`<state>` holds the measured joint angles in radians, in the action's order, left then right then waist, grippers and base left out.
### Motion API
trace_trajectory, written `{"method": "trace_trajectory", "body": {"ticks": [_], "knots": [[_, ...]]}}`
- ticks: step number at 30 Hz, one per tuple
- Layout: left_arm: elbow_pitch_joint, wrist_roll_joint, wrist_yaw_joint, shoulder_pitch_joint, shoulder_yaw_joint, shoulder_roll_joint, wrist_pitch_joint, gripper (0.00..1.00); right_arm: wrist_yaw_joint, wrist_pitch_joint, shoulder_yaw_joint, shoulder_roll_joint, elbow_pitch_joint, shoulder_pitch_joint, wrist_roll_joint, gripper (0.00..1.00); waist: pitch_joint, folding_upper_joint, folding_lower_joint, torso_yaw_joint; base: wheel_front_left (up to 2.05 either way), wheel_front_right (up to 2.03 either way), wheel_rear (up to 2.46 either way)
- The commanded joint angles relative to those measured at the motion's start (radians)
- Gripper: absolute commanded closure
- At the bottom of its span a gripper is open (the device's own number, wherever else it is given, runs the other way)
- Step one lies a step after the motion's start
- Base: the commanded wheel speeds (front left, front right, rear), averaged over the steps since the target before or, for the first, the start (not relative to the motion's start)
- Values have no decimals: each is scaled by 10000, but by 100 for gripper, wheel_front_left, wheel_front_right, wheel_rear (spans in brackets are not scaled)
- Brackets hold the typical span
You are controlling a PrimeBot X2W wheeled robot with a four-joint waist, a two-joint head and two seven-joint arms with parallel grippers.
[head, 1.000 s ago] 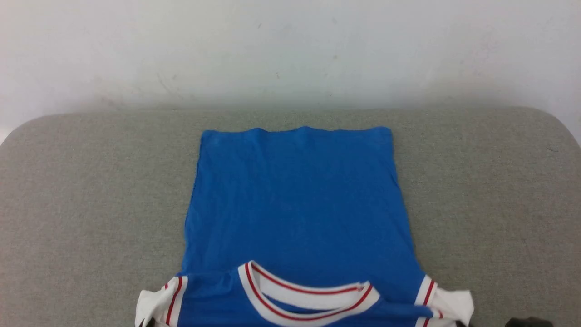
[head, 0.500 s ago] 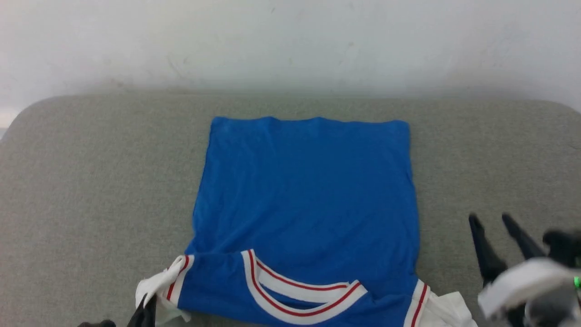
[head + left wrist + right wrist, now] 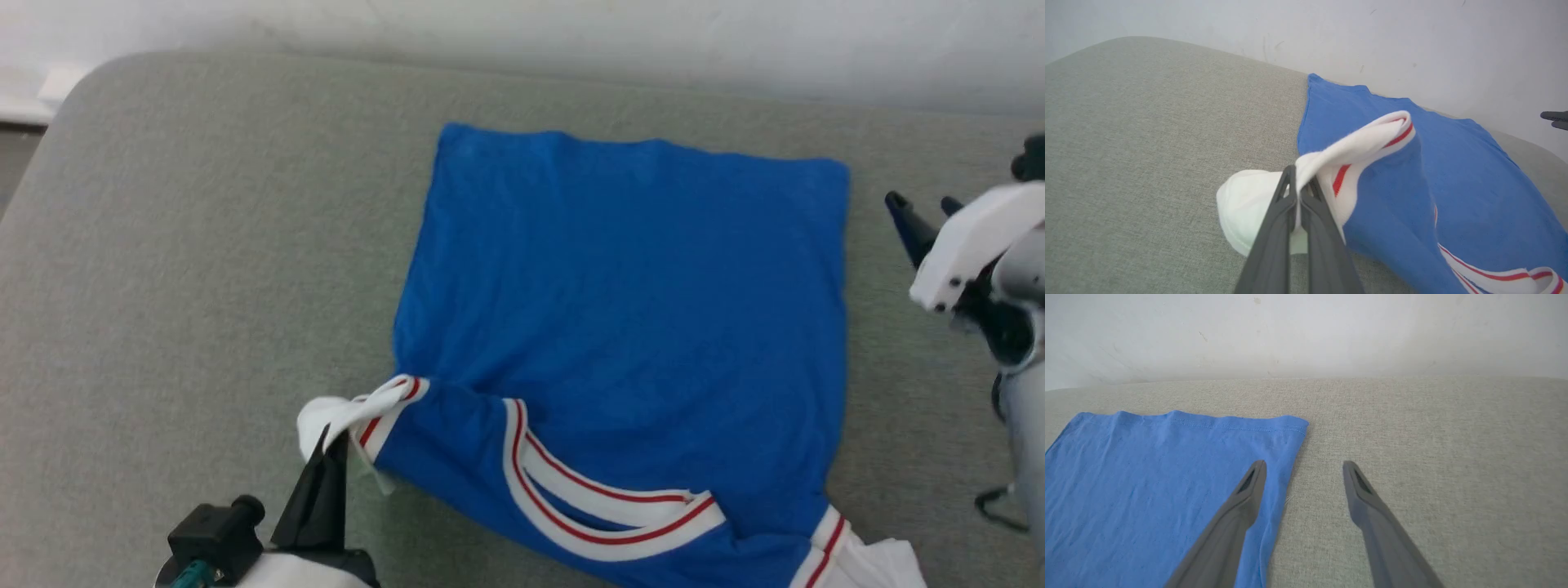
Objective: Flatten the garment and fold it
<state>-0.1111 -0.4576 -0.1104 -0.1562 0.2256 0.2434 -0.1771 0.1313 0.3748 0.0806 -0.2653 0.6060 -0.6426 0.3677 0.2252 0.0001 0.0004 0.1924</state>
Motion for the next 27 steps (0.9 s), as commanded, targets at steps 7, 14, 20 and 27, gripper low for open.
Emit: {"method": "trace_trajectory", "body": {"ticks": [7,14,20,27], "knots": [[-211,120,214,692,216,-285,-394,100,-6,1278,-486,-530,2097,-2279,213,0,1545,-1,-4,1249,0,0,0],[-282,159,425,1101,439,-534,-593,100,-6,1637,-709,-947,3362,-3581,-65,0,2212,-1,-4,1682,0,0,0],[-79,194,559,1292,562,-670,-689,100,-6,2947,-1091,-852,4385,-3710,384,75,2313,-1,-4,1788,0,0,0],[161,206,569,1283,535,-657,-734,100,-6,4028,-1288,-826,4950,-3600,704,100,1901,-1,-4,1703,0,0,0]]}}
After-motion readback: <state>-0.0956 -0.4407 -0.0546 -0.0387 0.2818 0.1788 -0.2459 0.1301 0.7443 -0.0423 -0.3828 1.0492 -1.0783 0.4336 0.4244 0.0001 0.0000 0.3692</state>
